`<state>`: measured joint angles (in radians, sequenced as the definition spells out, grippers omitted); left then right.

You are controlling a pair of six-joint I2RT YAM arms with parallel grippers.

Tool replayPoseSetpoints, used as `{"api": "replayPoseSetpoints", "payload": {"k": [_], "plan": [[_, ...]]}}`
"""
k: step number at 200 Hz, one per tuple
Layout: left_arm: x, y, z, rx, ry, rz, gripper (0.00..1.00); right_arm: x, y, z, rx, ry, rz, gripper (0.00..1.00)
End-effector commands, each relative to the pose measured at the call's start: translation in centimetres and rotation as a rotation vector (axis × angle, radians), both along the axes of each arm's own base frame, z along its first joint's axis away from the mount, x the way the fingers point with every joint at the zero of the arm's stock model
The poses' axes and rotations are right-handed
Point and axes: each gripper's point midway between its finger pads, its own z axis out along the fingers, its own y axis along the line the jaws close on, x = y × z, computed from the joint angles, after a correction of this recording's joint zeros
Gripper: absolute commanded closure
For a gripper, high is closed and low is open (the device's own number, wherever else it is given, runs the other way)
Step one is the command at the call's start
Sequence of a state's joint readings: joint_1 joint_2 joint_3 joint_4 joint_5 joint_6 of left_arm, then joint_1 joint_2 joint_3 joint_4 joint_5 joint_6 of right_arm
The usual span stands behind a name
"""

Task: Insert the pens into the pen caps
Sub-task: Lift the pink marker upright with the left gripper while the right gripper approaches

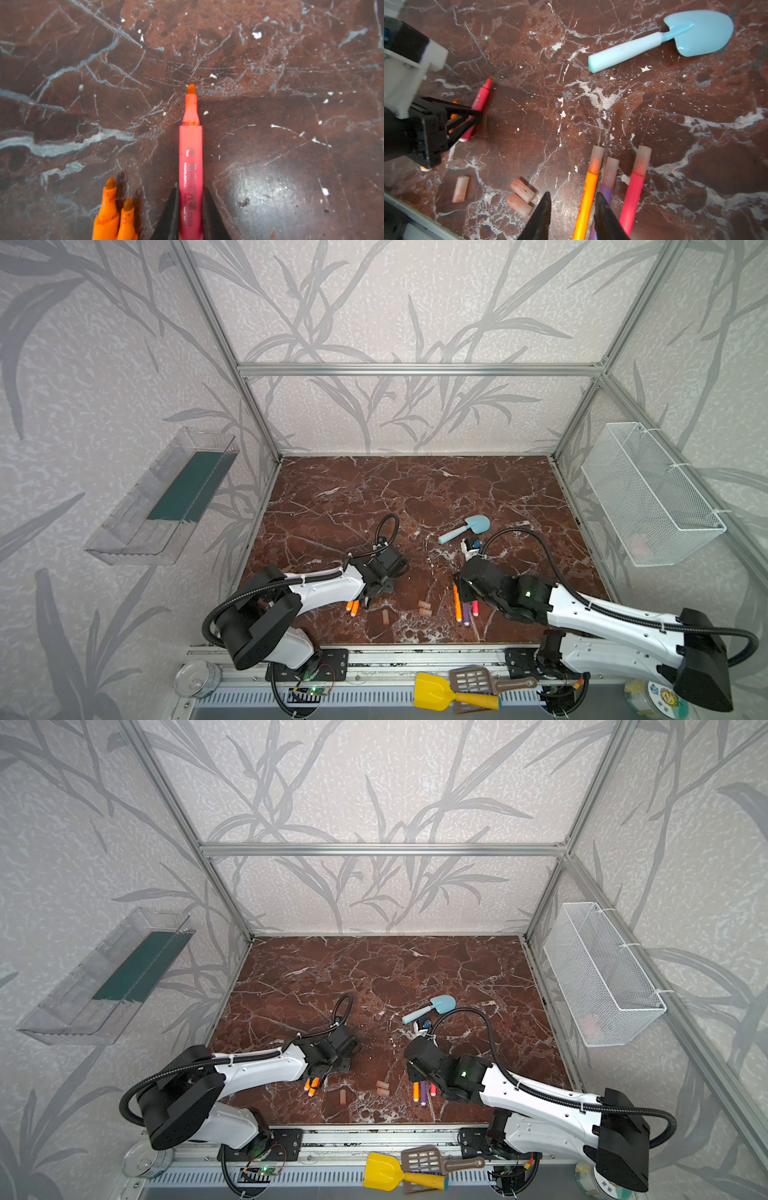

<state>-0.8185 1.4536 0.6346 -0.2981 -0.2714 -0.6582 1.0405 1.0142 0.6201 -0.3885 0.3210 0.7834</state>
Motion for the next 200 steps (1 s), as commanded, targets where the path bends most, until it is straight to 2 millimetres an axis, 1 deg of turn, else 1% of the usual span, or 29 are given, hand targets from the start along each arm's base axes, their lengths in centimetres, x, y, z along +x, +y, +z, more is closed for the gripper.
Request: {"api": "replayPoseSetpoints", "payload": {"k": [1, 19, 37, 63, 85, 99, 109, 123, 142, 167, 190, 200], "plan": [[-0.4, -0.2, 0.9, -0.051, -0.009, -0.019, 0.87, -0.1, 2.1, 1.6, 0.213, -0.04, 0.026, 0.61], [-0.6, -1.0, 2.6, -0.135, -0.046, -0.053, 0.88, -0.4, 4.4, 3.5, 0.381, -0.088, 0.085, 0.56], [-1.2, -2.3, 4.3, -0.249, -0.084, -0.118, 0.89, -0.5, 6.5, 5.0, 0.484, -0.116, 0.119, 0.53], [-2.1, -3.7, 7.0, -0.418, -0.162, -0.192, 0.89, -0.4, 9.5, 6.2, 0.587, -0.122, 0.153, 0.5], [-2.9, -4.3, 8.6, -0.503, -0.191, -0.239, 0.89, -0.4, 12.3, 7.1, 0.641, -0.125, 0.193, 0.45], [-3.4, -4.7, 9.7, -0.547, -0.207, -0.27, 0.9, -0.3, 13.8, 7.4, 0.65, -0.122, 0.209, 0.45], [-3.8, -5.1, 10.3, -0.585, -0.217, -0.297, 0.9, -0.1, 14.8, 7.2, 0.654, -0.11, 0.213, 0.45], [-4.4, -5.5, 11.4, -0.639, -0.236, -0.33, 0.9, 0.3, 15.7, 6.8, 0.662, -0.101, 0.206, 0.46], [-5.1, -5.7, 12.4, -0.682, -0.251, -0.359, 0.89, 0.9, 16.2, 6.5, 0.67, -0.109, 0.18, 0.46], [-5.6, -5.7, 12.9, -0.705, -0.258, -0.383, 0.89, 1.6, 16.9, 6.8, 0.674, -0.115, 0.165, 0.48], [-5.8, -5.8, 13.3, -0.717, -0.261, -0.399, 0.89, 1.9, 17.3, 7.0, 0.669, -0.12, 0.158, 0.53], [-5.9, -5.9, 13.5, -0.72, -0.262, -0.407, 0.89, 2.1, 17.3, 7.0, 0.662, -0.123, 0.15, 0.54]]}}
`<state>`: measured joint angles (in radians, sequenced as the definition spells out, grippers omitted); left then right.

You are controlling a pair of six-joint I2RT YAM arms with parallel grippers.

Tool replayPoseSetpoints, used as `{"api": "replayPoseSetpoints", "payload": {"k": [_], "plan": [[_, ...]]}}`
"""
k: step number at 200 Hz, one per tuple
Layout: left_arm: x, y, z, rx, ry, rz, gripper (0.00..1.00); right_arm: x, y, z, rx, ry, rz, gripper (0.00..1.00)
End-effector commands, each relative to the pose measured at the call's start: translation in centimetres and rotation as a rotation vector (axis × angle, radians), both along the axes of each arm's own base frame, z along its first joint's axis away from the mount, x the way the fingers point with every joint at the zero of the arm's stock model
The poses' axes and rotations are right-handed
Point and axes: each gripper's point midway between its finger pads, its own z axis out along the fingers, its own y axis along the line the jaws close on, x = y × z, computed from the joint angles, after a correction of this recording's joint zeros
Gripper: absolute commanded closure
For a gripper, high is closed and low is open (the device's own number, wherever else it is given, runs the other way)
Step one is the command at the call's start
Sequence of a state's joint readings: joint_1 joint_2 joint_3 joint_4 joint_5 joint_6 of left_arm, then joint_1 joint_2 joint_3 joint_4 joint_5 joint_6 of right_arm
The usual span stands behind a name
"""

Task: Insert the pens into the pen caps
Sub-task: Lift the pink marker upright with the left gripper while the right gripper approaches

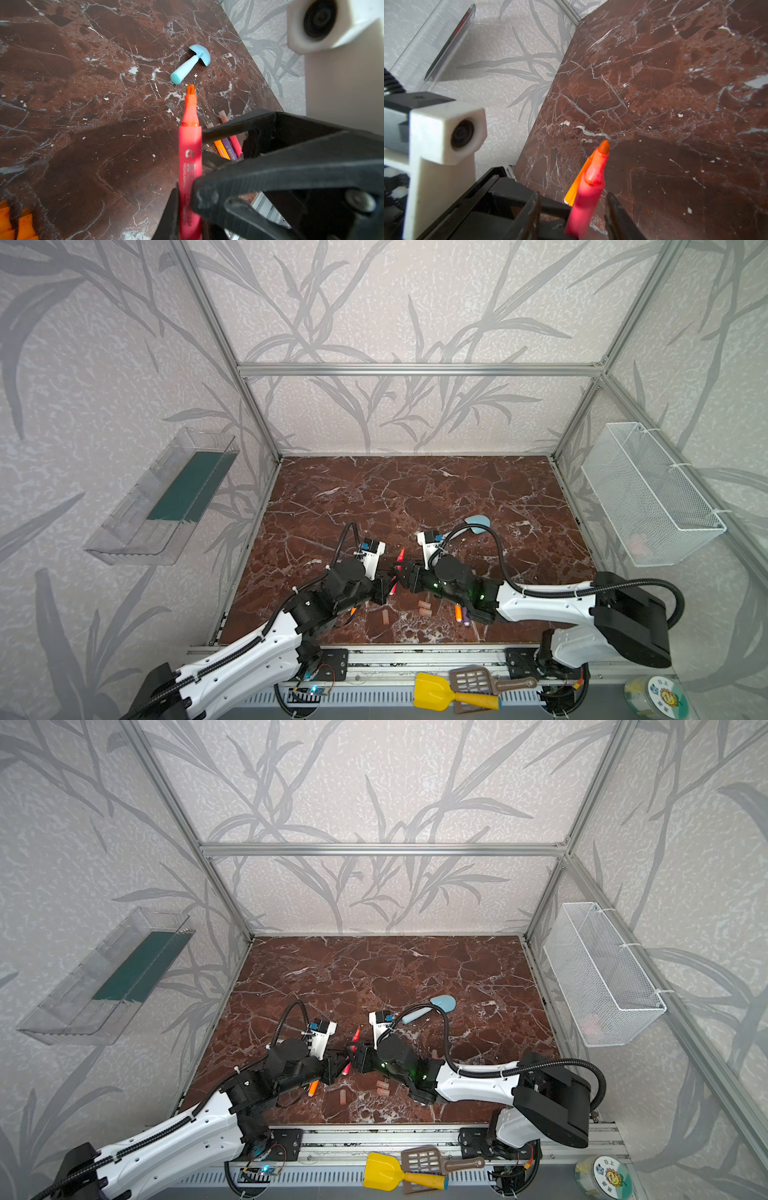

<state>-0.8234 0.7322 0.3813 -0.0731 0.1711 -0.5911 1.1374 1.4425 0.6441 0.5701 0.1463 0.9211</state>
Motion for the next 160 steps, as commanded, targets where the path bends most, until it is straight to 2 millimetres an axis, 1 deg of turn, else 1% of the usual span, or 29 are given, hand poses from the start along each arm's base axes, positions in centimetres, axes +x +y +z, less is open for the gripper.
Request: {"api": "replayPoseSetpoints", "payload": {"k": [1, 20, 44, 70, 84, 98, 112, 127, 147, 160], "plan": [[-0.5, -0.5, 0.8, -0.026, -0.029, -0.048, 0.89, 0.7, 0.7, 2.2, 0.049, -0.029, -0.024, 0.54], [-0.6, -0.6, 1.2, -0.037, -0.037, -0.058, 0.89, 0.9, 0.9, 2.3, 0.046, -0.032, -0.032, 0.57], [-0.7, -0.5, 1.4, -0.039, -0.046, -0.057, 0.89, 1.0, 1.2, 2.4, 0.051, -0.027, -0.031, 0.73], [-0.6, -0.5, 1.7, -0.042, -0.054, -0.056, 0.87, 1.0, 1.0, 2.0, 0.053, -0.011, -0.045, 0.87], [-0.6, -0.4, 1.9, -0.044, -0.059, -0.053, 0.83, 1.1, 0.8, 2.0, 0.064, -0.011, -0.054, 0.92], [-0.7, -0.5, 1.9, -0.045, -0.061, -0.059, 0.76, 1.1, 0.6, 2.3, 0.072, -0.014, -0.062, 0.97], [-0.7, -0.5, 1.9, -0.047, -0.061, -0.063, 0.69, 1.2, 0.4, 2.9, 0.08, -0.023, -0.071, 1.0], [-0.8, -0.6, 1.9, -0.052, -0.063, -0.067, 0.62, 1.4, 0.2, 3.4, 0.089, -0.032, -0.081, 1.0], [-0.9, -0.7, 2.0, -0.061, -0.068, -0.075, 0.57, 1.4, 0.1, 4.0, 0.1, -0.042, -0.084, 1.0], [-0.9, -0.8, 1.9, -0.063, -0.068, -0.082, 0.57, 1.4, 0.1, 4.5, 0.115, -0.048, -0.085, 1.0]]}}
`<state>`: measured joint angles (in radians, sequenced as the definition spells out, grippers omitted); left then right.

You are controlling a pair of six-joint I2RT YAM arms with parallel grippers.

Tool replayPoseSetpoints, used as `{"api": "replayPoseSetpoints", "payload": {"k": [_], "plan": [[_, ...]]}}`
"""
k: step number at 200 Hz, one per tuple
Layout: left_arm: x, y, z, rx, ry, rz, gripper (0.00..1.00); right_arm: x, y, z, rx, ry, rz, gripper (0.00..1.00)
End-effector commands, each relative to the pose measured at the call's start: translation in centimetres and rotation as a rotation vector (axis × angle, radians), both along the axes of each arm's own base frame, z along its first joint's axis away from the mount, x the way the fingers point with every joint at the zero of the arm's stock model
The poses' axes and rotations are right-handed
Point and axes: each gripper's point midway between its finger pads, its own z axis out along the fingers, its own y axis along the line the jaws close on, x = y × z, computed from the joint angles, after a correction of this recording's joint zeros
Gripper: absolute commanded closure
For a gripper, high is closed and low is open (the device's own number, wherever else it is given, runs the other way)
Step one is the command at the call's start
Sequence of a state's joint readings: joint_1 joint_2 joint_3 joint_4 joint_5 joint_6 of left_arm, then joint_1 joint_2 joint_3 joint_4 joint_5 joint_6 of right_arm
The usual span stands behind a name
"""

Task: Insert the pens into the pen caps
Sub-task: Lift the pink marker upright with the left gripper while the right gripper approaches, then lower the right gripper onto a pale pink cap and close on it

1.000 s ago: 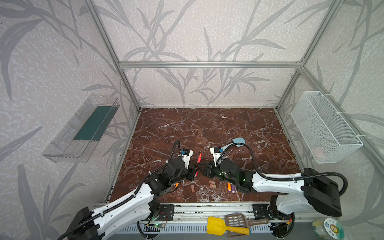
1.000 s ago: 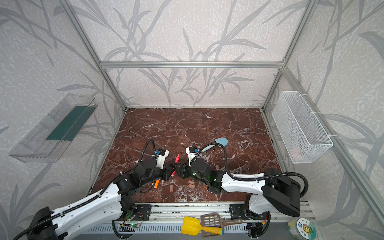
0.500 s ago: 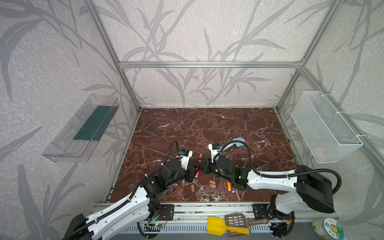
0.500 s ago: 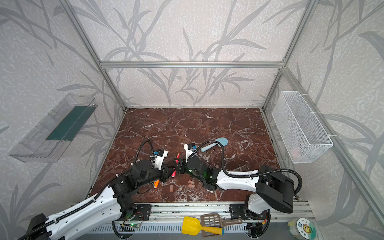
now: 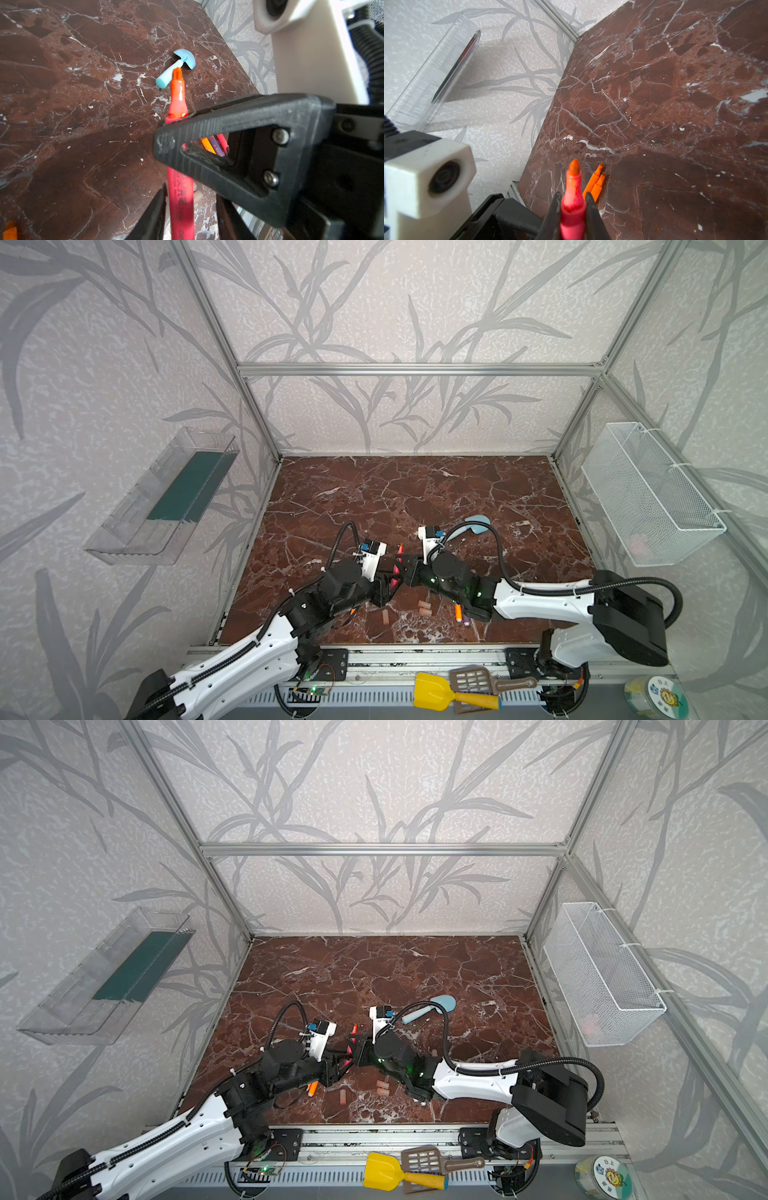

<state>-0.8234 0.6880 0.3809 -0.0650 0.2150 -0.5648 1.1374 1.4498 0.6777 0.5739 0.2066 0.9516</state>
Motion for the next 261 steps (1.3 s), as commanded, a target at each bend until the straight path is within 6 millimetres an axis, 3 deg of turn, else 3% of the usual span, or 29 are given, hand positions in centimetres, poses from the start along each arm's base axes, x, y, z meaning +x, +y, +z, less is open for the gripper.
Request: {"api": "replayPoseSetpoints", "payload": {"k": [1, 37, 98, 120, 143, 164, 189, 207, 237, 261], "plan": [[-0.3, -0.4, 0.5, -0.023, -0.027, -0.032, 0.57, 0.2, 0.0, 3.1, 0.077, -0.046, -0.018, 1.0], [-0.2, -0.6, 0.5, -0.039, -0.036, -0.035, 0.59, 0.2, 0.1, 3.9, 0.137, -0.04, -0.018, 1.0], [0.1, -0.4, 0.6, -0.051, -0.048, -0.013, 0.88, 0.1, -0.1, 3.3, 0.163, -0.016, -0.034, 1.0], [0.3, -0.2, 0.5, -0.045, -0.046, 0.005, 0.91, 0.2, -0.7, 2.7, 0.136, -0.009, -0.053, 1.0], [0.5, 0.2, 0.3, -0.036, -0.046, 0.032, 0.95, 0.1, -1.0, 2.6, 0.097, -0.019, -0.05, 0.75], [1.2, 1.6, -0.4, 0.018, -0.043, 0.11, 0.97, -0.3, -2.4, 2.2, 0.012, -0.024, -0.056, 0.63], [2.2, 4.1, -1.5, 0.097, -0.033, 0.236, 1.0, -1.1, -5.6, 1.0, -0.148, -0.003, -0.074, 0.58], [2.8, 5.8, -2.1, 0.134, -0.021, 0.322, 1.0, -2.5, -6.4, -0.4, -0.251, 0.029, -0.033, 0.58], [3.7, 9.6, -3.6, 0.227, 0.004, 0.483, 1.0, -6.2, -5.1, -2.8, -0.415, 0.029, 0.072, 0.55], [3.7, 10.9, -4.1, 0.238, 0.014, 0.521, 1.0, -8.4, -3.3, -4.8, -0.559, 0.065, 0.157, 0.54]]}}
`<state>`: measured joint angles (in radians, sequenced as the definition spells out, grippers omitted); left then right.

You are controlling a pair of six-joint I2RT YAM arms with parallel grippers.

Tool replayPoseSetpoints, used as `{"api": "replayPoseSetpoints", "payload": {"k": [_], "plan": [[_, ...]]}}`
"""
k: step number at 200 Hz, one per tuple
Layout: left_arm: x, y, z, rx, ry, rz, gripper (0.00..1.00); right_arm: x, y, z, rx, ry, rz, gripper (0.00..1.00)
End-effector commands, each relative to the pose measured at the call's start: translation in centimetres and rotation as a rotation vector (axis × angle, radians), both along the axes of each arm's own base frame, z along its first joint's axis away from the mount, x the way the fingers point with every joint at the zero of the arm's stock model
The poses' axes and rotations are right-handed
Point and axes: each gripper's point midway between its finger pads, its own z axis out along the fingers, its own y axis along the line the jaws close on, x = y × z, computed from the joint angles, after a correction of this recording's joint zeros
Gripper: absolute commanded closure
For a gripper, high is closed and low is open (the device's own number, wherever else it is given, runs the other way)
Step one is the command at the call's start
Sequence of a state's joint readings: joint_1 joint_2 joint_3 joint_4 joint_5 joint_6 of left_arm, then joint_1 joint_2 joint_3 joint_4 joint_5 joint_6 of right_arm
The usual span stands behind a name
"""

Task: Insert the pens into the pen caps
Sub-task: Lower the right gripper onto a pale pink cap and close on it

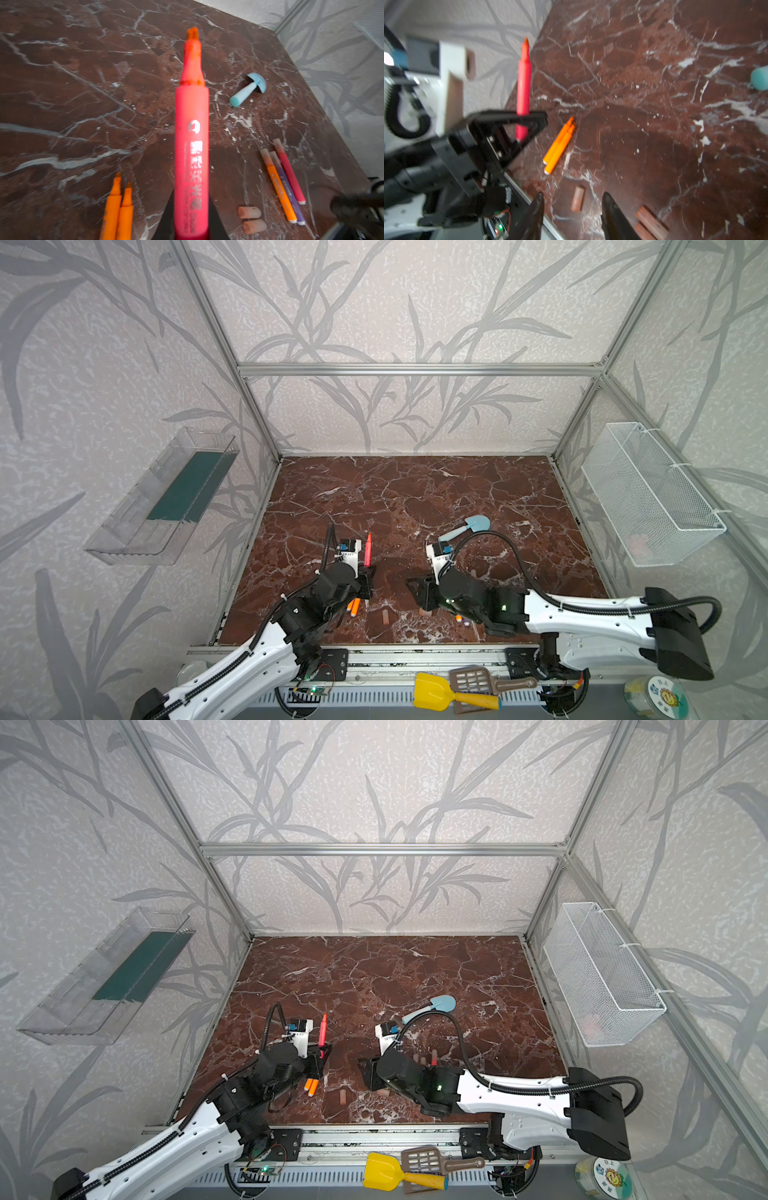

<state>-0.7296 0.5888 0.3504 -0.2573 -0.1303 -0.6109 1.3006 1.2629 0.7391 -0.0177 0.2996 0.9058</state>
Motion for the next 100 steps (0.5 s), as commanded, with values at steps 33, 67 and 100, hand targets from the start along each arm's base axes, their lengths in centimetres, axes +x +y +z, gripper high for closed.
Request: {"api": "replayPoseSetpoints", "payload": {"k": [33, 67, 100], "plan": [[-0.4, 3.6, -1.3, 0.033, -0.003, 0.128, 1.0, -4.4, 3.9, -5.4, -0.354, 0.048, 0.168, 0.52], [-1.0, 4.9, -1.3, 0.025, -0.003, 0.179, 1.0, -4.6, 5.2, -9.6, -0.52, 0.099, 0.194, 0.52], [-1.4, 5.1, -1.6, 0.011, 0.005, 0.18, 1.0, -4.0, 4.8, -11.7, -0.644, 0.092, 0.168, 0.52]]}}
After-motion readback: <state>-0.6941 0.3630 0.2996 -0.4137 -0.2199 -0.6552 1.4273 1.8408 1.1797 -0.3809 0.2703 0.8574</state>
